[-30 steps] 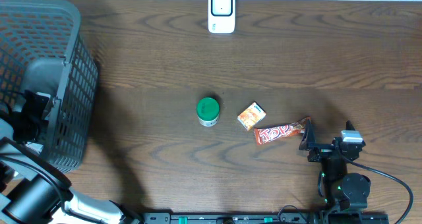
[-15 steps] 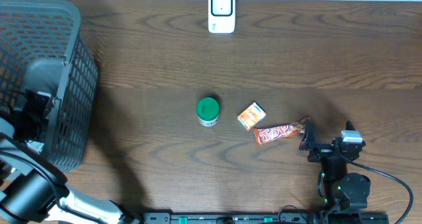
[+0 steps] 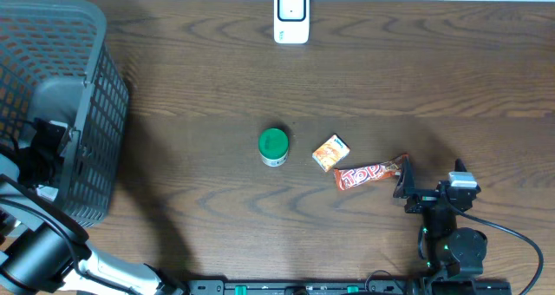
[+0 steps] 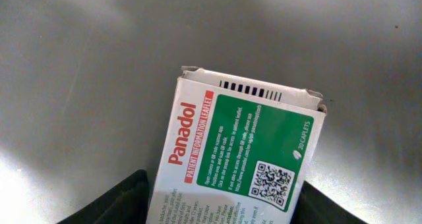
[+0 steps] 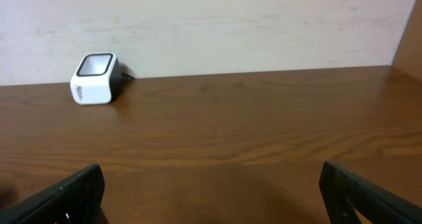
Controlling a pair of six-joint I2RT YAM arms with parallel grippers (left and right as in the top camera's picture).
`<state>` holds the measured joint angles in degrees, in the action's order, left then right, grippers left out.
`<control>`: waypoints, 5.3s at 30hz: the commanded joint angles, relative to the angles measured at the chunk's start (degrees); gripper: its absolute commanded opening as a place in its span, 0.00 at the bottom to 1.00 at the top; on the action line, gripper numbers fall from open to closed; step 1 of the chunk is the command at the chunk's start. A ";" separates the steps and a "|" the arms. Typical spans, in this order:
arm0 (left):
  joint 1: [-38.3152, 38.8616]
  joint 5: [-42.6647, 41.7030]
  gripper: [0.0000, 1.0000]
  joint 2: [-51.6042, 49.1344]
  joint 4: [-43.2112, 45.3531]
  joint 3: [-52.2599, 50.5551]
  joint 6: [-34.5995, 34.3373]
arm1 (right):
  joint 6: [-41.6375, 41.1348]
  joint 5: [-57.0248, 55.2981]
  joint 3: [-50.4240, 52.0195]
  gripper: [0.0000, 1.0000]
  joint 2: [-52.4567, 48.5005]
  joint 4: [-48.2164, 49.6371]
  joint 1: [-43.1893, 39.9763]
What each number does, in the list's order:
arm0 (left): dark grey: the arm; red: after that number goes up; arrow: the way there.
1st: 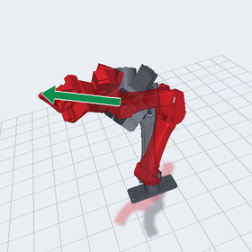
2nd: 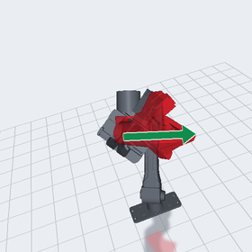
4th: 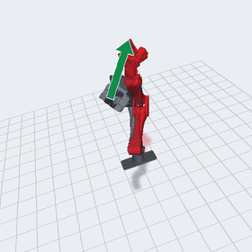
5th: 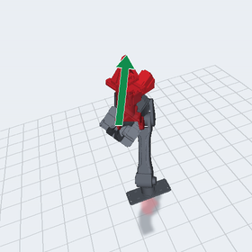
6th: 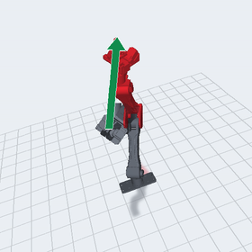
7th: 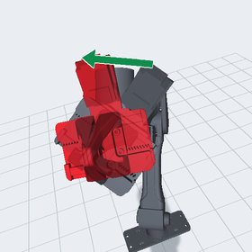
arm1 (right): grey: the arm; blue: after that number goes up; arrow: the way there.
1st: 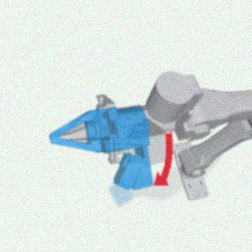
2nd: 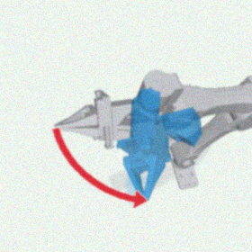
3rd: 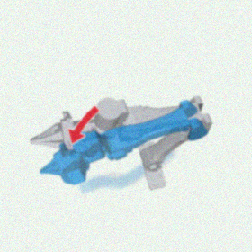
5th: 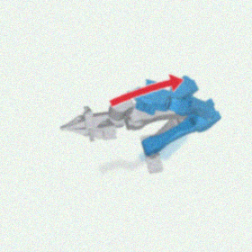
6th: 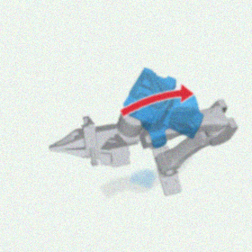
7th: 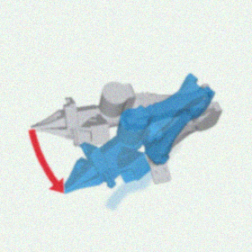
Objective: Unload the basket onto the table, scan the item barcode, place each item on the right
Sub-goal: 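Lift the Panadol box up out of the basket, then lower the Panadol box left of the green jar and open the left gripper, then retract the left arm and move the right gripper toward the green jar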
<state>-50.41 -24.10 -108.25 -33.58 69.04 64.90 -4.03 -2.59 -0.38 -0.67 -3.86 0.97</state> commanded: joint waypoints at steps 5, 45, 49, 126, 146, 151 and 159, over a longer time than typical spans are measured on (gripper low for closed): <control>0.07 1.38 0.46 -1.88 -0.24 -0.46 0.83 | 0.48 -0.50 0.07 0.99 0.35 -0.20 -0.24; 1.75 -49.03 0.47 46.66 0.70 -0.44 -3.37 | 0.48 -0.52 0.07 0.99 0.35 -0.20 -0.22; 7.67 -50.07 0.46 49.31 0.70 -0.44 -4.72 | 0.48 -0.50 0.07 0.99 0.35 -0.20 -0.22; 51.47 -5.92 0.98 51.01 -8.63 5.90 -42.75 | 0.48 -0.50 0.07 0.99 0.28 -0.20 -0.22; 51.47 40.17 0.97 71.58 18.38 5.90 -35.80 | -21.75 12.57 0.07 0.99 0.28 1.64 -0.17; 51.47 46.36 0.98 71.54 7.91 5.88 -32.35 | -27.23 23.56 0.07 0.99 -0.83 0.98 -0.13; 51.01 43.76 0.98 71.78 6.64 4.98 -32.59 | -31.04 29.90 -5.88 0.99 -10.51 -5.35 -0.11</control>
<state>0.86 19.86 -36.38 -26.76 74.56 31.55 -32.62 22.39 -2.22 -7.64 -6.83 0.99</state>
